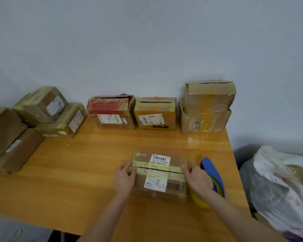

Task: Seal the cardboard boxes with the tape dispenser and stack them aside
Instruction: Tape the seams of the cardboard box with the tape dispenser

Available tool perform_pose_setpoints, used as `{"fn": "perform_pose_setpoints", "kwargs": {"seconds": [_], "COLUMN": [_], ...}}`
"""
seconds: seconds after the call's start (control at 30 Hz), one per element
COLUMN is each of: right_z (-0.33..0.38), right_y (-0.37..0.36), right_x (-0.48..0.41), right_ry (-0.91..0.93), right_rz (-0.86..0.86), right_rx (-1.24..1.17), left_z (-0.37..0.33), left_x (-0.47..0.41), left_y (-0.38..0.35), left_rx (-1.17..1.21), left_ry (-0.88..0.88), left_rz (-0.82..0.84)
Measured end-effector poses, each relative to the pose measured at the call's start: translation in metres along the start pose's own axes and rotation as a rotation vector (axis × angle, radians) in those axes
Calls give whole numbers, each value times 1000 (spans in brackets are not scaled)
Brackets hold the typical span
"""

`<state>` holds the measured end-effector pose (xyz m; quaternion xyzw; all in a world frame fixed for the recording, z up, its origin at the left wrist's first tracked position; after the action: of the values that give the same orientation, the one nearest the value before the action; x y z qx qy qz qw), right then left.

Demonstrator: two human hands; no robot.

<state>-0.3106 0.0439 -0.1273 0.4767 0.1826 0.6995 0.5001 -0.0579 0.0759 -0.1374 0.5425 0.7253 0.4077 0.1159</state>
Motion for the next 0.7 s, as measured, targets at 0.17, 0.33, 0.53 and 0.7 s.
{"fn": "perform_pose_setpoints", "kwargs": {"seconds": [0.17,0.33,0.53,0.7], "right_z": [7,18,22,17], "right_y": [3,-6,-26,-34], "right_x": [-2,11,13,12], "right_ry": [-61,155,140,143], "right_rz": [-24,35,78,89], "right_rx": [23,259,434,468], "left_z": [6,10,15,1], "left_x": [-6,-11,-16,-10], "left_y": [6,10,13,-9], "left_rx": [47,-30,-337,-826], "left_ry": [-82,-219,-324,-570], "left_rz": [70,75,75,286]}}
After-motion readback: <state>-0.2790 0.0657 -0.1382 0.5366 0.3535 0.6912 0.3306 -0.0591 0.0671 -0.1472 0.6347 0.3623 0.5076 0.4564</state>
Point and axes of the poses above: each hand's wrist, its own x-axis away from the middle knuckle, its own y-axis out of the back of the hand, z = x × y, the point moved 1 cm from there along -x, towards the middle knuckle, and after that the axes turned 10 degrees about z, right-handed, at the moved point
